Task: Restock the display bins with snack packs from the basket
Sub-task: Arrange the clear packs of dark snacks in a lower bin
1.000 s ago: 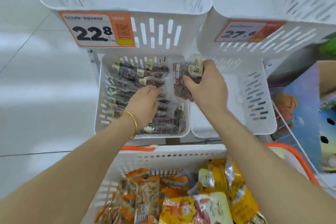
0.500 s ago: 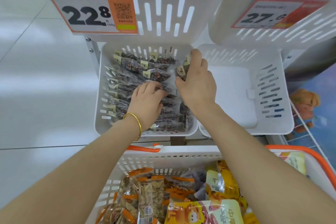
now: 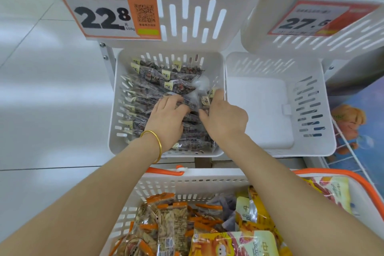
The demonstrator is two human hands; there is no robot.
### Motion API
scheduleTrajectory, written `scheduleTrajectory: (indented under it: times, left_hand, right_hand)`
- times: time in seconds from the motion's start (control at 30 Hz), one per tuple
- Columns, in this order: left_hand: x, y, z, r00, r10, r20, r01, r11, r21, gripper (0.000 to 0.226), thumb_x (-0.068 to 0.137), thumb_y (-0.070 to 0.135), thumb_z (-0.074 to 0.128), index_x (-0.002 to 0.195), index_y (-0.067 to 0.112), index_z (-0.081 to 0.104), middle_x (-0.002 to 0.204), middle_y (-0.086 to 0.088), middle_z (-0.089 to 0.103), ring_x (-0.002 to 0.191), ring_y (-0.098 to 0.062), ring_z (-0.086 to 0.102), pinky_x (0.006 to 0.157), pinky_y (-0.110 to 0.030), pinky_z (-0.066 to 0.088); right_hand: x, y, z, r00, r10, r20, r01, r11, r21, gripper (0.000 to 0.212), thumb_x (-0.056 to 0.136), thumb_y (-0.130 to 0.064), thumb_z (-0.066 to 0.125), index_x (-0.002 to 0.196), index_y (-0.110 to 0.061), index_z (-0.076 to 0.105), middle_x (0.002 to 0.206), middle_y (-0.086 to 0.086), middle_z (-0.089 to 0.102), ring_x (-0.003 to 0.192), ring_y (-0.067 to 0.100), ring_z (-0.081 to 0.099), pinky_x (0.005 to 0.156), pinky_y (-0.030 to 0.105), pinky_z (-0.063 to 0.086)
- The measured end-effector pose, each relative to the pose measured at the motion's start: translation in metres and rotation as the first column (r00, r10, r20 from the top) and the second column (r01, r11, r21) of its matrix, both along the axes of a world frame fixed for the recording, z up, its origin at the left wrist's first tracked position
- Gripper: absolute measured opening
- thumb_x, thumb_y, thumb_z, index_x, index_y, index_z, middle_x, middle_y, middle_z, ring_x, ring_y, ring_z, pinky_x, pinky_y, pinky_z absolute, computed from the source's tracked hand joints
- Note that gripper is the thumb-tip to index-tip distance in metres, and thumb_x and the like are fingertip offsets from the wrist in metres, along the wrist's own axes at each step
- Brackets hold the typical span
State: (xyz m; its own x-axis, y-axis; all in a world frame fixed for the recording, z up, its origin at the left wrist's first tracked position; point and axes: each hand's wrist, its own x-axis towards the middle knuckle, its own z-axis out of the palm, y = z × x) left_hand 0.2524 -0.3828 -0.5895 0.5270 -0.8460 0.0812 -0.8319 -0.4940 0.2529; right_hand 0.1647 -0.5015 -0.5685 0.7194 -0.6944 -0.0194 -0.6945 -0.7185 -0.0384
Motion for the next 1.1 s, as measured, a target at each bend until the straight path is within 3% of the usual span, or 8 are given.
scheduleTrajectory:
  times: [0.13, 0.2, 0.27, 0.43, 0.63, 0.8, 0.97, 1.1]
  left_hand:
    - [0.000, -0.001, 0.000, 1.000, 0.006, -0.011, -0.005, 1.000, 0.006, 0.043, 0.086, 0.004, 0.049, 0.128, 0.015, 0.052, 0.145, -0.009, 0.030, 0.138, -0.029, 0.021, 0.116, -0.040, 0.014]
    - [0.001, -0.002, -0.001, 1.000, 0.004, -0.009, -0.004, 1.000, -0.004, 0.043, 0.085, 0.003, 0.049, 0.127, 0.014, 0.053, 0.145, -0.010, 0.032, 0.137, -0.030, 0.023, 0.116, -0.042, 0.017]
    - [0.001, -0.003, 0.000, 1.000, 0.000, -0.019, 0.000, 1.000, -0.012, 0.043, 0.085, 0.002, 0.048, 0.126, 0.013, 0.053, 0.143, -0.010, 0.034, 0.136, -0.030, 0.026, 0.115, -0.042, 0.020]
    - [0.002, -0.002, 0.000, 1.000, -0.009, -0.010, 0.009, 1.000, -0.013, 0.043, 0.084, 0.000, 0.048, 0.126, 0.011, 0.052, 0.142, -0.010, 0.036, 0.134, -0.029, 0.028, 0.114, -0.041, 0.021]
    - [0.002, -0.003, -0.001, 1.000, -0.009, -0.004, 0.009, 0.999, -0.039, 0.048, 0.082, -0.001, 0.050, 0.130, 0.008, 0.049, 0.138, -0.011, 0.041, 0.132, -0.030, 0.033, 0.113, -0.042, 0.024]
    - [0.003, 0.000, 0.005, 0.999, -0.032, -0.037, 0.033, 0.999, 0.035, 0.051, 0.086, 0.002, 0.047, 0.136, 0.011, 0.042, 0.145, -0.007, 0.033, 0.137, -0.025, 0.025, 0.116, -0.038, 0.018]
    - [-0.007, 0.010, 0.028, 0.993, 0.013, -0.120, -0.009, 0.999, 0.034, 0.051, 0.089, 0.005, 0.046, 0.139, 0.014, 0.039, 0.147, -0.004, 0.032, 0.138, -0.023, 0.023, 0.116, -0.036, 0.019]
    - [-0.035, 0.037, 0.056, 0.992, 0.023, -0.123, -0.024, 1.000, -0.004, 0.049, 0.092, 0.005, 0.045, 0.140, 0.013, 0.040, 0.146, -0.005, 0.035, 0.138, -0.022, 0.023, 0.114, -0.029, 0.016]
  right_hand:
    - [-0.007, -0.007, 0.005, 0.974, 0.148, 0.171, -0.117, 0.977, -0.178, 0.076, 0.084, -0.052, 0.060, 0.139, -0.007, 0.036, 0.127, 0.013, 0.051, 0.111, 0.035, 0.052, 0.077, 0.041, 0.043]
    - [-0.003, -0.013, 0.005, 0.946, 0.283, 0.157, -0.250, 0.948, -0.199, 0.072, 0.091, -0.043, 0.053, 0.148, -0.011, 0.024, 0.148, 0.011, 0.037, 0.136, 0.033, 0.032, 0.105, 0.052, 0.029]
    - [0.002, -0.018, -0.002, 0.960, 0.275, 0.046, -0.271, 0.959, -0.084, 0.062, 0.101, -0.035, 0.035, 0.151, -0.013, 0.006, 0.154, 0.005, 0.029, 0.147, 0.022, 0.007, 0.116, 0.051, 0.005]
    - [0.016, -0.009, -0.020, 0.968, 0.229, -0.103, -0.242, 0.961, -0.133, 0.064, 0.098, -0.018, 0.037, 0.151, -0.009, 0.002, 0.153, 0.011, 0.025, 0.146, 0.028, 0.007, 0.116, 0.055, -0.001]
    - [-0.013, -0.001, -0.026, 0.914, 0.304, 0.267, -0.234, 0.936, -0.262, 0.051, 0.093, -0.019, 0.047, 0.142, -0.006, 0.038, 0.141, 0.013, 0.048, 0.131, 0.027, 0.045, 0.113, 0.054, 0.022]
    - [-0.019, -0.003, -0.021, 0.946, 0.320, -0.045, -0.322, 0.946, -0.038, 0.057, 0.103, -0.032, 0.022, 0.152, -0.013, -0.001, 0.158, 0.006, 0.018, 0.146, 0.021, 0.013, 0.115, 0.052, -0.002]
    - [-0.021, 0.001, -0.006, 0.948, 0.307, -0.086, -0.307, 0.952, 0.017, 0.062, 0.100, -0.023, 0.032, 0.152, -0.014, -0.002, 0.153, 0.005, 0.031, 0.146, 0.021, 0.011, 0.116, 0.053, 0.003]
    - [-0.047, -0.002, 0.035, 0.925, 0.194, 0.326, -0.245, 0.962, 0.122, 0.062, 0.092, -0.003, 0.040, 0.149, -0.017, 0.021, 0.118, 0.015, 0.059, 0.114, 0.034, 0.050, 0.092, 0.043, 0.040]
